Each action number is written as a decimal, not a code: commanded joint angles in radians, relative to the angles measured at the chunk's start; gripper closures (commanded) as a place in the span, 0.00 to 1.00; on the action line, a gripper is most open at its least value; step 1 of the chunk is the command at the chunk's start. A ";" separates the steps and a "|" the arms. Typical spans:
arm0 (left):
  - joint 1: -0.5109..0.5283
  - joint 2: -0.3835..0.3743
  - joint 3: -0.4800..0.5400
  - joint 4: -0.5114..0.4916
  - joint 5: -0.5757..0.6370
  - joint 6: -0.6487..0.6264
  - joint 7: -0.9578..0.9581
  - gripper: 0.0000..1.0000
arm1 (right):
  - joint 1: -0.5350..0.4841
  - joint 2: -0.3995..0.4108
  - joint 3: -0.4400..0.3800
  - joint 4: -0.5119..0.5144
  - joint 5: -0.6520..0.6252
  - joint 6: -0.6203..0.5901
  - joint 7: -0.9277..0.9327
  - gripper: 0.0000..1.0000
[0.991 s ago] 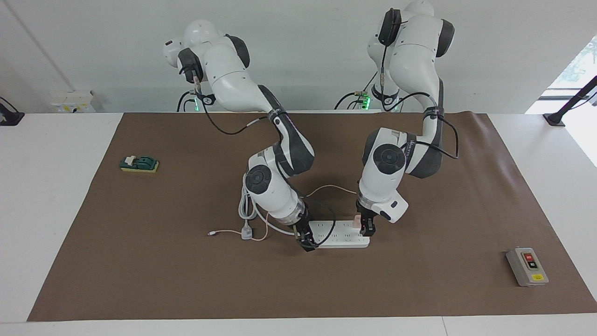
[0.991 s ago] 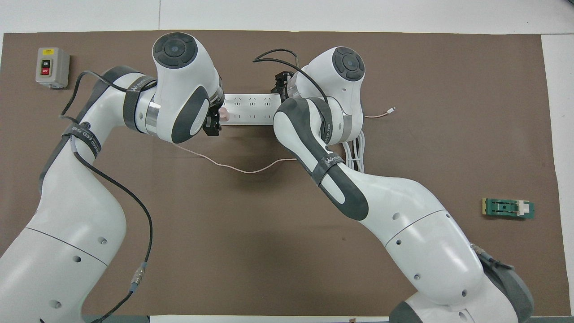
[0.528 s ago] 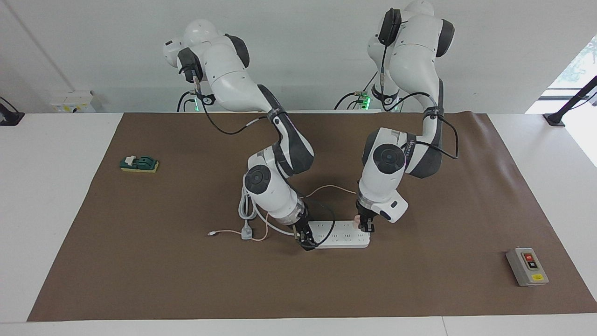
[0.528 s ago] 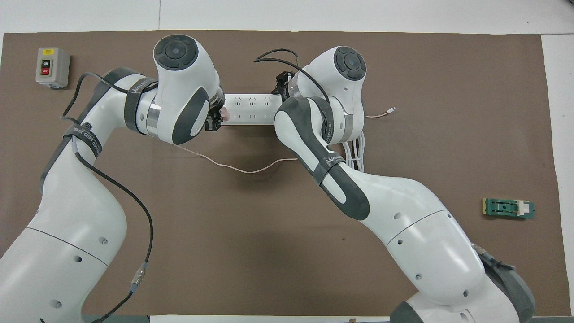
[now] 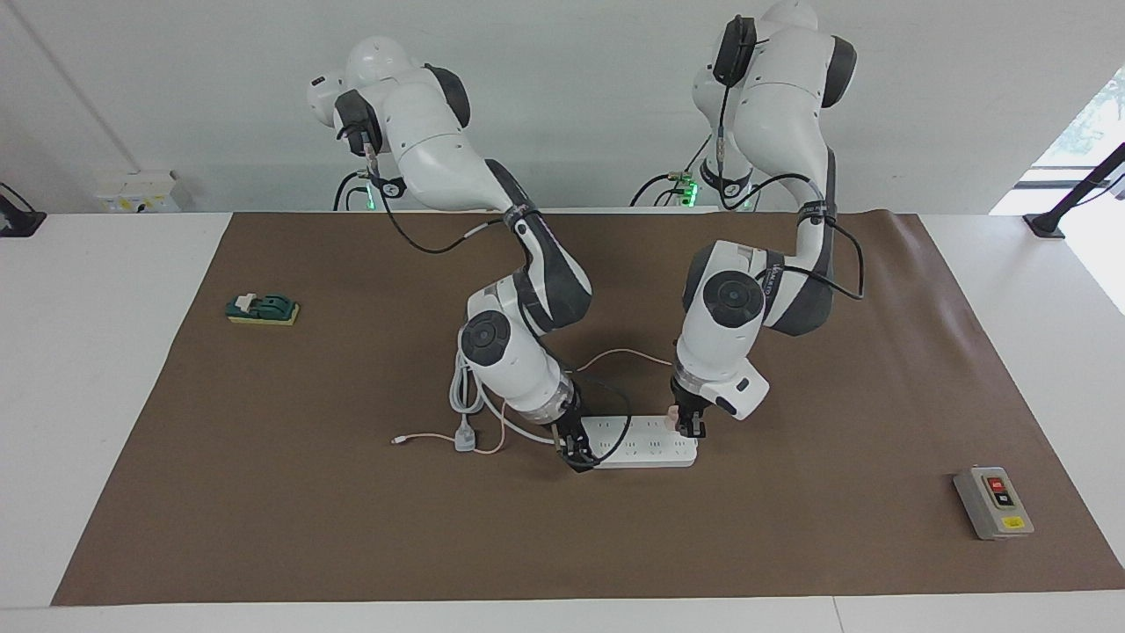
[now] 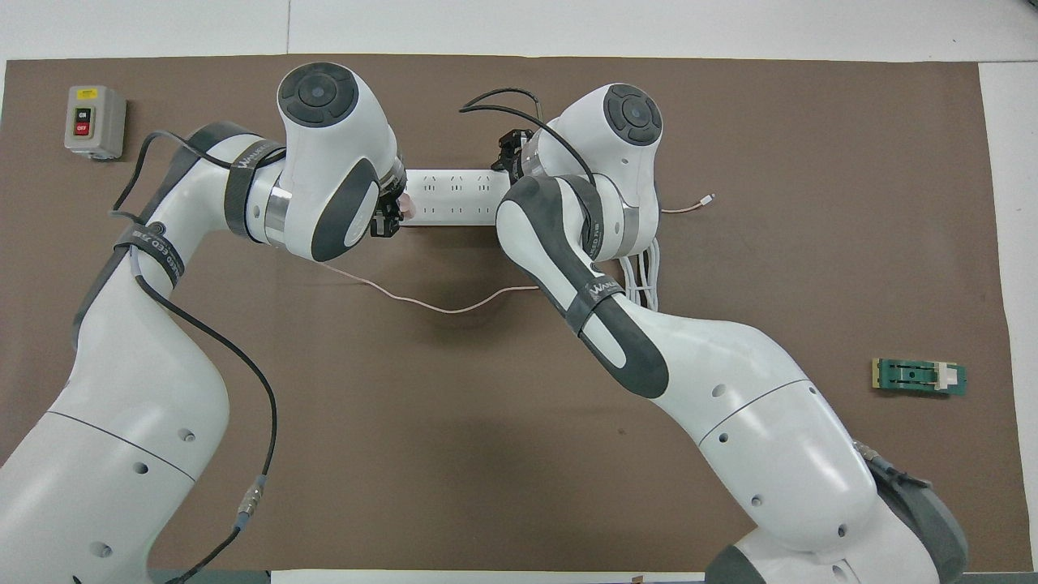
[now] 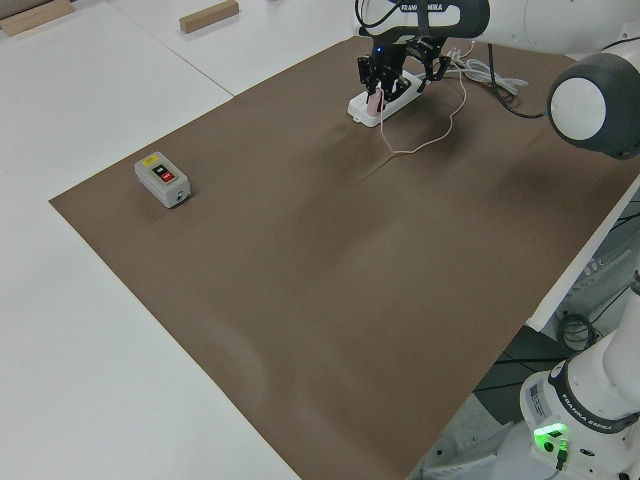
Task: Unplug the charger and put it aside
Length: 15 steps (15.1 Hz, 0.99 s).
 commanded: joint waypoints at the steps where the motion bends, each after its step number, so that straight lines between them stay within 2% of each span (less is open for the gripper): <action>1: -0.006 -0.023 0.011 -0.029 0.015 0.021 0.001 1.00 | -0.010 0.000 0.003 -0.028 0.004 0.038 -0.061 1.00; 12: -0.002 -0.036 0.013 -0.019 0.017 0.006 0.004 1.00 | -0.013 0.000 0.003 -0.028 0.005 0.038 -0.061 1.00; 15: -0.003 -0.091 0.013 0.001 0.017 -0.075 0.004 1.00 | -0.013 0.000 0.003 -0.028 0.005 0.038 -0.061 1.00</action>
